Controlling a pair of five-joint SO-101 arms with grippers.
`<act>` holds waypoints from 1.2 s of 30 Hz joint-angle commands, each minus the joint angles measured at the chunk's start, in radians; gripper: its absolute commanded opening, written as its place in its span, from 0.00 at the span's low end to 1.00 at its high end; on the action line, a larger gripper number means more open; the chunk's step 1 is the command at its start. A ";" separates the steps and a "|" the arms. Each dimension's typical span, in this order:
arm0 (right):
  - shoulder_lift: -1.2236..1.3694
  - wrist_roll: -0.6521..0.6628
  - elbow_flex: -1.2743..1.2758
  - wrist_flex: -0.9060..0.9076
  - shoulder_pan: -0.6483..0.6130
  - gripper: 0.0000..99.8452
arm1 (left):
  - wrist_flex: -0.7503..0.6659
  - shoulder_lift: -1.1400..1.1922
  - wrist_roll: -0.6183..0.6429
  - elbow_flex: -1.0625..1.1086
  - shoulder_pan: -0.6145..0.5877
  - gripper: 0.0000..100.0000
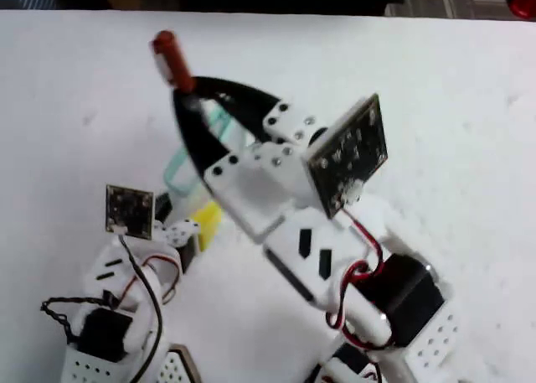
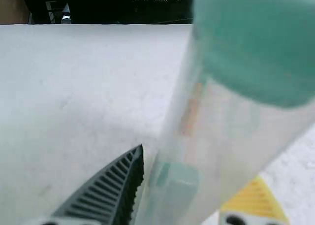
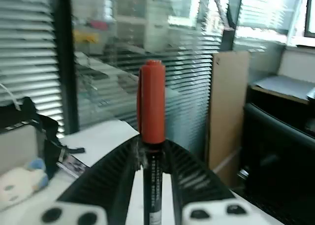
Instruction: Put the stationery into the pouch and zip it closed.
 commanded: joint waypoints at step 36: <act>-0.036 -0.008 0.244 0.082 0.091 0.06 | -0.023 -0.008 0.014 -0.009 -0.010 0.26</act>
